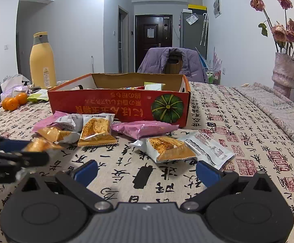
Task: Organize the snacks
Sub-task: 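Grasp the white-gold biscuit packet with the left gripper, then grasp the white cookie packet with the right gripper while the left gripper holds its packet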
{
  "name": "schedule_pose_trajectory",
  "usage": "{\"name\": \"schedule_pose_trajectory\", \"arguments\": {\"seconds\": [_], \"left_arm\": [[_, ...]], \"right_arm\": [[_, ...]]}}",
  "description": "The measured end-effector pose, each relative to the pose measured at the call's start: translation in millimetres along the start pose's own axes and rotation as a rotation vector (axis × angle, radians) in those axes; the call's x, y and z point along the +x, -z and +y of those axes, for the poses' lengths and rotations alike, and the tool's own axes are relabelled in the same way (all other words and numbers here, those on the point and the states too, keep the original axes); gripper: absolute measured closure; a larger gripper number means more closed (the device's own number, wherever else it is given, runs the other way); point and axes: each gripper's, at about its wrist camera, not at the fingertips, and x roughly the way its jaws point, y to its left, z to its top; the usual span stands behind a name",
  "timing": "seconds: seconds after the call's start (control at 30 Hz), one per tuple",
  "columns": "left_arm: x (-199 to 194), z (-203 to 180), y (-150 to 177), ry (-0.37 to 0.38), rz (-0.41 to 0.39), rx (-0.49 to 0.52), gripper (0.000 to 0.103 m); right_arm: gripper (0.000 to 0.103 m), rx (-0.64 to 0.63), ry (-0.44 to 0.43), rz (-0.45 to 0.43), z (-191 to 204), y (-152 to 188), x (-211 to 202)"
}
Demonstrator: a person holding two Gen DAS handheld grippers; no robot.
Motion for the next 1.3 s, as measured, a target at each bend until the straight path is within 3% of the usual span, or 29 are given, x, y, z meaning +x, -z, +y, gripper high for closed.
{"name": "schedule_pose_trajectory", "arguments": {"seconds": [0.2,0.63,0.73,0.83,0.93,1.07,1.2,1.3], "left_arm": [[-18.4,7.5,-4.8,-0.003,-0.046,-0.031,0.059],[-13.6,15.6,-7.1,-0.019,-0.044,-0.068,0.059],[-11.7,16.8,-7.3,-0.022,-0.040,-0.075,0.059],[-10.5,18.4,-7.5,-0.024,-0.037,-0.082,0.059],[-10.5,19.3,-6.5,-0.024,-0.034,-0.086,0.058],[-8.8,21.3,-5.9,-0.028,-0.026,-0.096,0.058],[-9.3,22.5,-5.6,-0.026,-0.027,-0.097,0.058],[-9.3,23.0,-5.2,-0.027,-0.027,-0.099,0.058]], "right_arm": [[0.000,-0.001,0.004,0.001,-0.1,0.0,-0.4],[0.002,-0.060,-0.001,0.019,-0.4,-16.8,1.7],[0.012,-0.117,0.011,0.040,0.9,-29.5,6.8],[0.015,-0.151,0.005,0.071,-1.3,-38.4,19.4],[0.029,-0.148,-0.007,0.104,-7.5,-44.1,34.7],[0.029,-0.138,-0.053,0.148,-16.5,-47.3,54.4],[0.028,-0.122,-0.045,0.170,-22.8,-47.8,69.6],[0.039,-0.105,-0.052,0.157,-23.7,-46.6,68.6]]}}
